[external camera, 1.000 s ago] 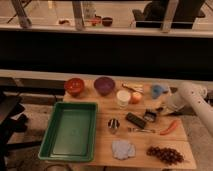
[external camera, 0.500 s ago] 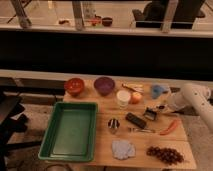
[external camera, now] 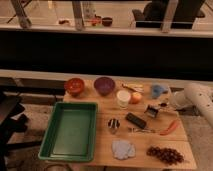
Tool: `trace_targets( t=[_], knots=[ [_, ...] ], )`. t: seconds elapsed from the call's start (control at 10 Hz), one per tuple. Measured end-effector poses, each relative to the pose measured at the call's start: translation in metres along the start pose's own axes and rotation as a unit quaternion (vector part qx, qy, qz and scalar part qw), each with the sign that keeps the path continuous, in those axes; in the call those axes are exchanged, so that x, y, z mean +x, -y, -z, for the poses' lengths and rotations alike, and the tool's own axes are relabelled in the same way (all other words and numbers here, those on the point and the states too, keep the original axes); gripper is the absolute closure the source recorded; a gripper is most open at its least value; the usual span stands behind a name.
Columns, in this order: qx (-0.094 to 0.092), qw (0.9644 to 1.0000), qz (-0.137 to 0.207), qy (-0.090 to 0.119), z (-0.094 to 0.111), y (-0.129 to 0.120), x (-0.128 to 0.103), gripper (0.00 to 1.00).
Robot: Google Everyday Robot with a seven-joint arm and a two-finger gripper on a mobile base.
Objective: Place brush in table surface
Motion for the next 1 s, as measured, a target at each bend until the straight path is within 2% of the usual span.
trace_targets(
  t=[0.5, 1.0],
  knots=[
    [0.052, 0.9986, -0.001, 0.002, 0.032, 0.014, 0.0, 0.99],
    [0.073, 0.9973, 0.005, 0.006, 0.04, 0.018, -0.006, 0.99]
  ],
)
